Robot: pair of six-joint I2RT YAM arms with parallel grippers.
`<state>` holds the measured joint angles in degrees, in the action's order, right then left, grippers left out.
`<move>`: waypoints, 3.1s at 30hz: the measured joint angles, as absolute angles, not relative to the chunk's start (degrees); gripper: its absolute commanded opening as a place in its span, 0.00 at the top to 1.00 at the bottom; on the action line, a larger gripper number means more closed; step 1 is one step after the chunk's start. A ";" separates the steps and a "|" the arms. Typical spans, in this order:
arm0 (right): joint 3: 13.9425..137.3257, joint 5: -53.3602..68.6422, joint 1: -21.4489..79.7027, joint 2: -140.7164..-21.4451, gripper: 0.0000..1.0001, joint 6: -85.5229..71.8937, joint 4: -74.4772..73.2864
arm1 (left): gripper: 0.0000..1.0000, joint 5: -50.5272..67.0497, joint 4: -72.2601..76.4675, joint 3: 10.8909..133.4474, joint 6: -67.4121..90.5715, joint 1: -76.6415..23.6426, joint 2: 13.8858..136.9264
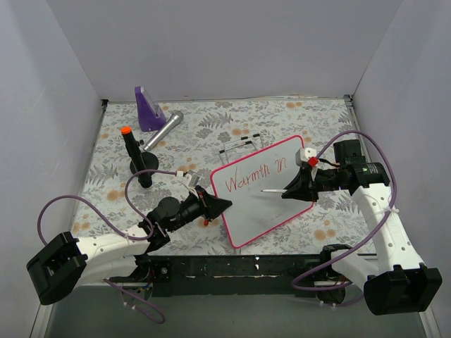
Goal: Write a sentence on the whiteboard
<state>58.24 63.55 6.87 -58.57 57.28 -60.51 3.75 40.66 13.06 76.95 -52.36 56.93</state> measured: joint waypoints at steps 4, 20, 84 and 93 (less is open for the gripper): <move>58.24 63.55 6.87 -58.65 0.99 57.34 -60.47 | 1.00 3.55 40.66 13.06 77.21 -52.36 56.93; 57.82 63.13 8.05 -58.98 0.99 57.23 -59.46 | 1.00 2.85 40.64 13.06 77.82 -52.36 56.95; 49.74 40.25 30.44 -64.79 0.99 34.15 -30.35 | 1.00 -1.15 43.92 13.43 79.81 -52.36 60.45; 49.71 38.92 30.35 -64.49 0.99 34.57 -30.37 | 1.00 -1.15 44.80 12.69 79.70 -52.36 60.38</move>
